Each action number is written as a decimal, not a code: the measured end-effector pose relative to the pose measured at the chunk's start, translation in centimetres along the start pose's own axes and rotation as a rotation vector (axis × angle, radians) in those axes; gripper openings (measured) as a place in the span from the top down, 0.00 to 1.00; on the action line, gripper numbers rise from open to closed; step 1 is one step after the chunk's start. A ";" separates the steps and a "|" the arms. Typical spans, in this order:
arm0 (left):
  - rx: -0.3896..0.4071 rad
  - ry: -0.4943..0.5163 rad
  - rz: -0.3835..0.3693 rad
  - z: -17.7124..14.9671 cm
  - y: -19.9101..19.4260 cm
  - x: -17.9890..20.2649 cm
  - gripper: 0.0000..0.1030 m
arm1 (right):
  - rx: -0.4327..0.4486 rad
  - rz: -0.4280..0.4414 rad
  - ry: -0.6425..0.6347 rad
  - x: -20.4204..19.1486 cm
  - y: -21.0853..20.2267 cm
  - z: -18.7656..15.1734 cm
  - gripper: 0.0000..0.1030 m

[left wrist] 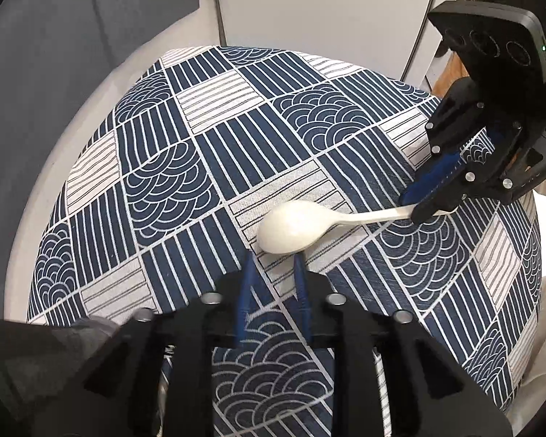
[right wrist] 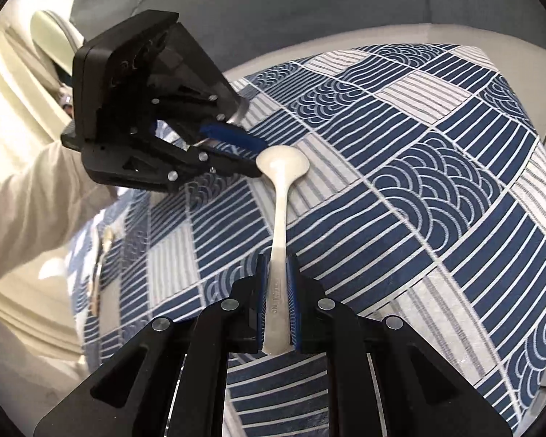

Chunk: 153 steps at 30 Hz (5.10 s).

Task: Organize utensils
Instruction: 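Lift the white spoon with the right tool and carry it to the black cup, then lower the white spoon into the black cup and open the right tool, then move the left tool down toward the cartoon-printed spoon with orange handle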

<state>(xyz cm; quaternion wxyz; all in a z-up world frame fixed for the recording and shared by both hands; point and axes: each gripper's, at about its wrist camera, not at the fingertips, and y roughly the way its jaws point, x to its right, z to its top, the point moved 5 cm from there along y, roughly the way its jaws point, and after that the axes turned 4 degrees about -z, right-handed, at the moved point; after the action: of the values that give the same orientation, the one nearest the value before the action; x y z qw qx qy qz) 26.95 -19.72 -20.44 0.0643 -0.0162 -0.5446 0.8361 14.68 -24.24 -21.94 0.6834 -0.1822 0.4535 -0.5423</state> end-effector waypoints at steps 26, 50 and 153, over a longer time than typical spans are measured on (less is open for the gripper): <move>0.103 0.065 0.088 -3.7 -12.5 4.3 0.96 | -0.154 0.207 -0.218 -7.8 -4.3 3.9 0.94; 0.041 -0.046 0.406 -6.8 -28.0 -3.5 0.96 | 0.057 0.256 -0.496 -20.0 -2.9 17.2 0.94; 0.205 -0.954 0.504 -22.9 -22.6 14.3 0.06 | -0.031 0.038 -0.664 -20.0 -2.5 6.8 0.09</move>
<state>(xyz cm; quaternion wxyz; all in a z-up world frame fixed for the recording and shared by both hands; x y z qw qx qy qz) 17.03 11.90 -8.57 -0.3905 0.2411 -0.4083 0.7891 18.76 -8.66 -8.07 0.8012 -0.3509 0.2174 -0.4333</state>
